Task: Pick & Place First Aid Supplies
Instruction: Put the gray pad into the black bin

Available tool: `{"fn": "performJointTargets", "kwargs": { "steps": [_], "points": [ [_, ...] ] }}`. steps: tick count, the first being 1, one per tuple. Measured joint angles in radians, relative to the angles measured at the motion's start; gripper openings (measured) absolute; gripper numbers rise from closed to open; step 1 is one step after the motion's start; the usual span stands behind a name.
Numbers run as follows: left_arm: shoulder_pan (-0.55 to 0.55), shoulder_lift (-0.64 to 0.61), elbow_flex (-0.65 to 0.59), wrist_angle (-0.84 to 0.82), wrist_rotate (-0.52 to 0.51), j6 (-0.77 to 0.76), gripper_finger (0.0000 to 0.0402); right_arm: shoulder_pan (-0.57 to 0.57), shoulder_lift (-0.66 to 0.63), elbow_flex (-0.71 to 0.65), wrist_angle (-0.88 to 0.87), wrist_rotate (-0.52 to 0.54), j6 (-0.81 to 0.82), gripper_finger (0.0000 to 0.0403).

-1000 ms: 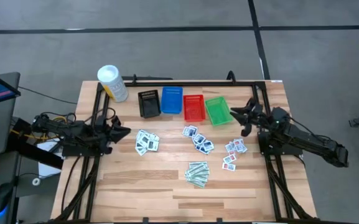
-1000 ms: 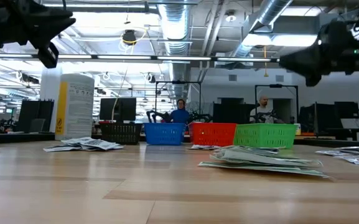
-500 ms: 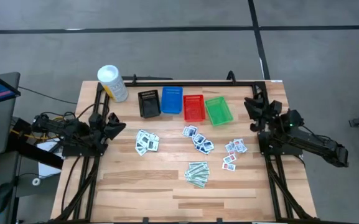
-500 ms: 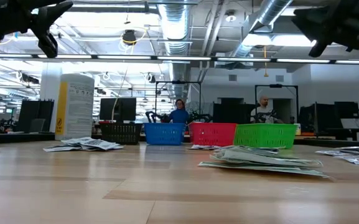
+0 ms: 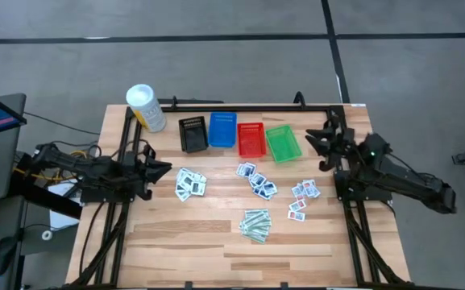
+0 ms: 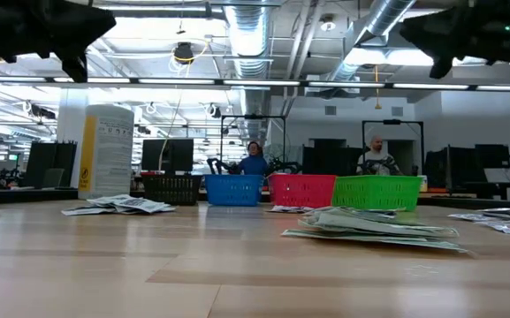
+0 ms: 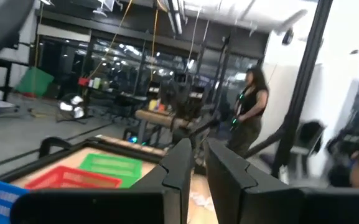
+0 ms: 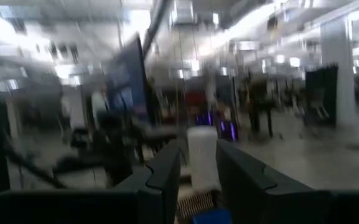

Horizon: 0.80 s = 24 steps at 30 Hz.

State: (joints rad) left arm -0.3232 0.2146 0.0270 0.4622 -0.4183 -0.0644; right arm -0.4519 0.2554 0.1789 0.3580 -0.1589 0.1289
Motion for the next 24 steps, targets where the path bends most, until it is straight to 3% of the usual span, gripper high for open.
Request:
{"fn": "performJointTargets", "kwargs": {
  "steps": [7, 15, 20, 24],
  "points": [
    [0.072, 0.272, 0.084, -0.016, 0.0, 0.013, 0.0048, 0.0, 0.226, 0.151, -0.218, 0.0, -0.12, 0.0098],
    [0.17, 0.603, 0.192, -0.019, -0.033, 0.127, 0.0048, 0.0, 0.426, 0.242, -0.257, 0.0, -0.218, 0.0098],
    [0.2, 0.723, 0.208, -0.009, -0.163, 0.222, 0.0048, 0.0, 0.483, 0.258, -0.279, 0.0, -0.218, 0.0098],
    [0.199, 0.767, 0.208, 0.024, -0.127, 0.179, 0.0048, 0.0, 0.501, 0.258, -0.276, 0.0, -0.218, 0.0098]
  ]
}}
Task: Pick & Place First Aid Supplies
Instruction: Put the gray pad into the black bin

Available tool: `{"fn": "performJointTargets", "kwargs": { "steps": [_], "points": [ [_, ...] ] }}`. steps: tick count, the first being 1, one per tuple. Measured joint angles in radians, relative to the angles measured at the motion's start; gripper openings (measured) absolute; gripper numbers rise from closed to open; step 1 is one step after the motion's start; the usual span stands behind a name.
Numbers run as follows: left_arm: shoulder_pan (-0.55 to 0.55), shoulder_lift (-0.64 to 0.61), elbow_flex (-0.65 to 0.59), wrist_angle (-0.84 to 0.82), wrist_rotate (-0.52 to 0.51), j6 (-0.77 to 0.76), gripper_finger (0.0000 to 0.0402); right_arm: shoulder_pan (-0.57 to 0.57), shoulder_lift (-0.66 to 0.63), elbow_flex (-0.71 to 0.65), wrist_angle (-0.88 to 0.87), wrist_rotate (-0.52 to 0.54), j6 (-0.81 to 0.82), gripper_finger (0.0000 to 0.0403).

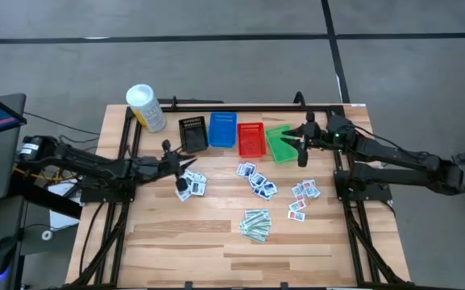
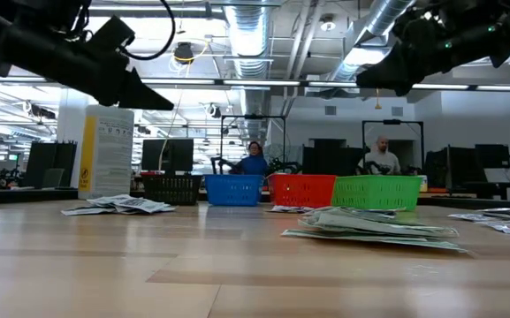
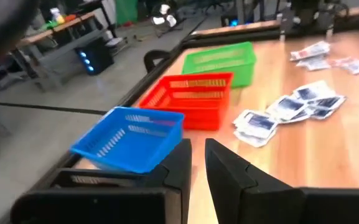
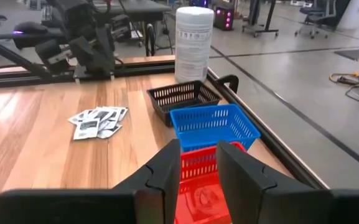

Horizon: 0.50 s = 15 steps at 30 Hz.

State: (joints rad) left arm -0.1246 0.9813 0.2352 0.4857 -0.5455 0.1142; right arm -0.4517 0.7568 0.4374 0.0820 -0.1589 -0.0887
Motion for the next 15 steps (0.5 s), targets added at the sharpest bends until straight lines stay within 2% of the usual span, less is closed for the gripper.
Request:
{"fn": "performJointTargets", "kwargs": {
  "steps": [2, 9, 15],
  "points": [
    [-0.001, 0.005, 0.0, 0.002, 0.065, -0.03, 0.0048, 0.0, 0.003, 0.0, -0.001, 0.0, 0.0, 0.0098],
    [-0.016, 0.004, 0.0, -0.003, 0.169, -0.09, 0.0063, 0.0, 0.003, 0.0, 0.0, 0.0, 0.001, 0.0098],
    [-0.035, 0.003, 0.0, -0.13, 0.179, -0.131, 0.011, 0.001, 0.003, 0.0, -0.004, 0.0, 0.002, 0.0098]
  ]
}}
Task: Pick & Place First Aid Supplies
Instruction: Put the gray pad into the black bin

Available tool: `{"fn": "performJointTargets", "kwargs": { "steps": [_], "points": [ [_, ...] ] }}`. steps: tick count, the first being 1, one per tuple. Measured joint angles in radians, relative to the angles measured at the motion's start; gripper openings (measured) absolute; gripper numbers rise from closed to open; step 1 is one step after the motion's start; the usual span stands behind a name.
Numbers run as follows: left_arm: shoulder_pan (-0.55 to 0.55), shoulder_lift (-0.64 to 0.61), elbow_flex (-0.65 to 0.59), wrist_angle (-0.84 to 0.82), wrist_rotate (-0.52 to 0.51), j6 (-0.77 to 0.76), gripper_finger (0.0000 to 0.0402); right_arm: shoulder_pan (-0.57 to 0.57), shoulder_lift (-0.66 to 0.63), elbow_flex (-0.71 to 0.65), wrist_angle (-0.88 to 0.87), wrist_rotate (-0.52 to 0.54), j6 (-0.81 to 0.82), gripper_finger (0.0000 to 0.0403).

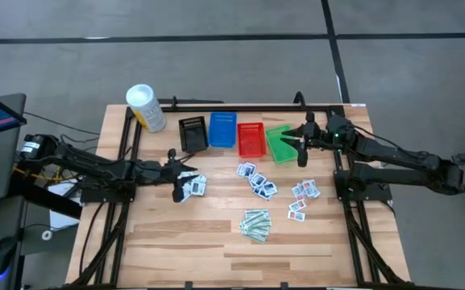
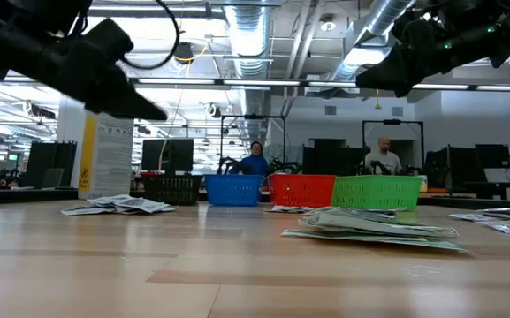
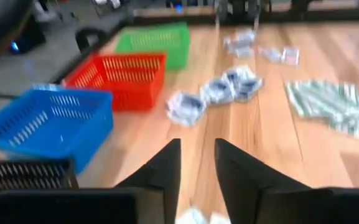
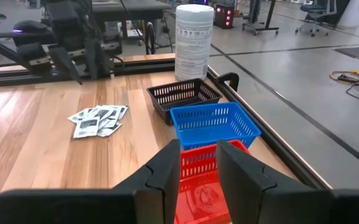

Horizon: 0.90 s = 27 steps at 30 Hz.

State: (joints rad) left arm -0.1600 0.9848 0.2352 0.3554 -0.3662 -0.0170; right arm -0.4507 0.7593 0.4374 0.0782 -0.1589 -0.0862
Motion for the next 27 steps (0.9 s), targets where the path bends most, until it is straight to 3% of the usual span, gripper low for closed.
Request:
{"fn": "performJointTargets", "kwargs": {
  "steps": [8, 20, 27],
  "points": [
    [0.001, 0.0, 0.0, -0.217, 0.001, -0.25, 0.0147, 0.0, 0.0, 0.0, -0.019, 0.0, 0.0, 0.0098],
    [0.001, 0.0, -0.001, -0.333, 0.003, -0.334, 0.0145, 0.0, 0.0, 0.0, -0.019, 0.0, 0.0, 0.0098],
    [0.001, 0.0, -0.001, -0.321, 0.07, -0.326, 0.0143, 0.0, 0.0, 0.0, -0.019, 0.0, 0.0, 0.0098]
  ]
}}
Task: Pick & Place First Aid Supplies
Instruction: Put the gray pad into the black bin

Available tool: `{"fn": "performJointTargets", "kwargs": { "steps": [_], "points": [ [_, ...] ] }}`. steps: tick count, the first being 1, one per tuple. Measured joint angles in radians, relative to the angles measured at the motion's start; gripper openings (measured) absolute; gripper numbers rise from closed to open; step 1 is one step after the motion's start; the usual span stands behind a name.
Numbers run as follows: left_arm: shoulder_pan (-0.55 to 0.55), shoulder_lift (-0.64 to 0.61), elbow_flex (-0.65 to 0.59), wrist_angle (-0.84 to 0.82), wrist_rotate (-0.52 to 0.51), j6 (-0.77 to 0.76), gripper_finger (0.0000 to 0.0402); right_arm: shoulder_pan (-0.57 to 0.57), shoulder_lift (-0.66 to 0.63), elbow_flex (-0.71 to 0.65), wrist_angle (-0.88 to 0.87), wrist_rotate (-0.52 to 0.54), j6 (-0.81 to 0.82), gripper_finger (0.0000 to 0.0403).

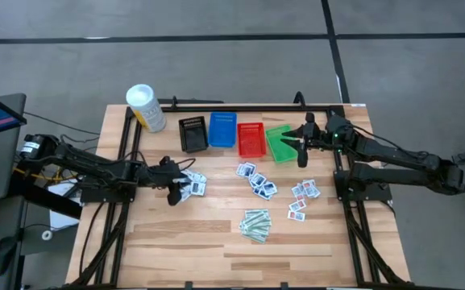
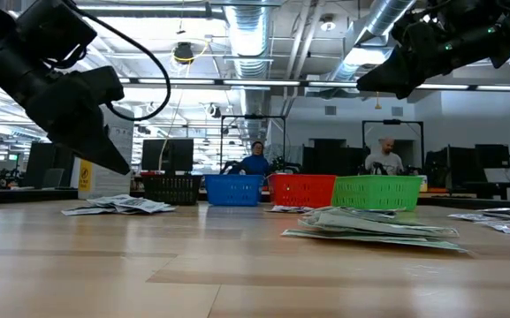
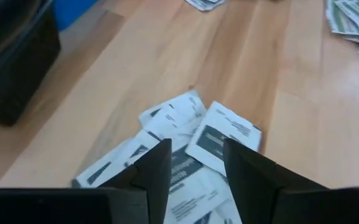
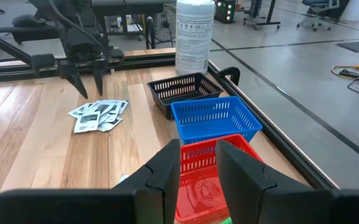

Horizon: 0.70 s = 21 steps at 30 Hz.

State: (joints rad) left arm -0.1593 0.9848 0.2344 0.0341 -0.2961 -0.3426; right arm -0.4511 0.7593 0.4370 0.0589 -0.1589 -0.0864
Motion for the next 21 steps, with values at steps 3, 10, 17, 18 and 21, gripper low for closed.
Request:
{"fn": "performJointTargets", "kwargs": {
  "steps": [3, 10, 17, 18, 21],
  "points": [
    [0.0, 0.0, 0.0, 0.065, 0.04, 0.083, 0.0139, -0.001, 0.0, 0.0, 0.0, 0.0, 0.0, 0.0098],
    [0.0, 0.0, 0.0, 0.171, 0.065, 0.369, 0.0132, 0.0, 0.0, 0.0, 0.0, 0.0, 0.0, 0.0098],
    [0.0, 0.058, 0.0, 0.19, 0.06, 0.393, 0.0131, -0.001, 0.0, 0.0, 0.0, 0.0, 0.0, 0.0098],
    [0.0, 0.077, 0.0, 0.204, 0.06, 0.392, 0.0131, -0.001, 0.0, 0.0, 0.0, 0.0, -0.001, 0.0098],
    [0.0, 0.142, 0.0, 0.253, 0.059, 0.392, 0.0131, -0.001, 0.0, 0.0, 0.0, 0.0, -0.001, 0.0098]
  ]
}}
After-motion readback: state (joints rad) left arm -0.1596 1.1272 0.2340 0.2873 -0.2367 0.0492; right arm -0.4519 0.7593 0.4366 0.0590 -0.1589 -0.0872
